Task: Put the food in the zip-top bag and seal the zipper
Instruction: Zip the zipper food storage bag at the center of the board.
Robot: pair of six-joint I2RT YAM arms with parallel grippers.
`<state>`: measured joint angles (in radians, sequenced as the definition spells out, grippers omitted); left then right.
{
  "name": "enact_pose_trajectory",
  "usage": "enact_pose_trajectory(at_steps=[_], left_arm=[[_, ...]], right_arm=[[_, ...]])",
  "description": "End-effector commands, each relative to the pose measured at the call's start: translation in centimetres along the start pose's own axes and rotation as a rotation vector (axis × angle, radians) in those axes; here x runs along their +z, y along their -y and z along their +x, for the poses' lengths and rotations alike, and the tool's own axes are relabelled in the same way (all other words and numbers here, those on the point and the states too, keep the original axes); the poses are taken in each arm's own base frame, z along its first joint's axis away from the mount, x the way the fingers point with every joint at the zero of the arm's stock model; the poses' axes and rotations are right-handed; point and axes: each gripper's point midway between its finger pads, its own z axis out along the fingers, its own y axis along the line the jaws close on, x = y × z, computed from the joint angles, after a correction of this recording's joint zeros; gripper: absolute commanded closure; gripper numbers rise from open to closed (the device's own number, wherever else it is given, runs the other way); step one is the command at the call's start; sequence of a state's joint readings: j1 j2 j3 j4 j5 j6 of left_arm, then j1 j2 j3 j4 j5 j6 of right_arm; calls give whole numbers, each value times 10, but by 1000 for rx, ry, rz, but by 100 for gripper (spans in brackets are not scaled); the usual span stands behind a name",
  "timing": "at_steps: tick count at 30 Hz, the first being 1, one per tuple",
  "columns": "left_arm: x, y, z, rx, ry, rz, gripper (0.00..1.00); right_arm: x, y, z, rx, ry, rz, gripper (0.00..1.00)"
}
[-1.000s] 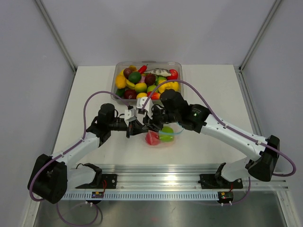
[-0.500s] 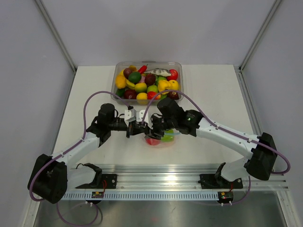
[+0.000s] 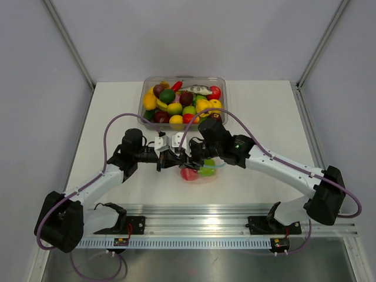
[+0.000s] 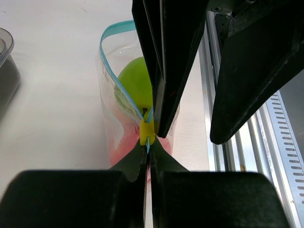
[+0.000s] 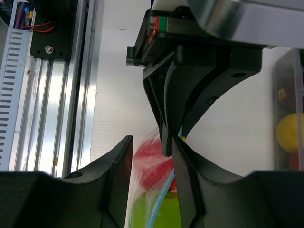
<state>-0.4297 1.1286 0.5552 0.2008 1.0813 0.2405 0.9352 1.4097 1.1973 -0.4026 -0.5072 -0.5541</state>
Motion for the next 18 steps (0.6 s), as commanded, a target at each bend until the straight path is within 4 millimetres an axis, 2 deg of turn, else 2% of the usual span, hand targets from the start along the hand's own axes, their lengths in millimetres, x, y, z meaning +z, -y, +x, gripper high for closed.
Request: enact_pose_trajectory(at_steps=[1, 9, 18], left_arm=[[2, -2, -19, 71, 32, 28, 100], [2, -2, -19, 71, 31, 28, 100], [2, -2, -19, 72, 30, 27, 100]], right_arm=[[-17, 21, -31, -74, 89, 81, 54], [-17, 38, -22, -49, 68, 73, 54], [-8, 30, -12, -7, 44, -17, 54]])
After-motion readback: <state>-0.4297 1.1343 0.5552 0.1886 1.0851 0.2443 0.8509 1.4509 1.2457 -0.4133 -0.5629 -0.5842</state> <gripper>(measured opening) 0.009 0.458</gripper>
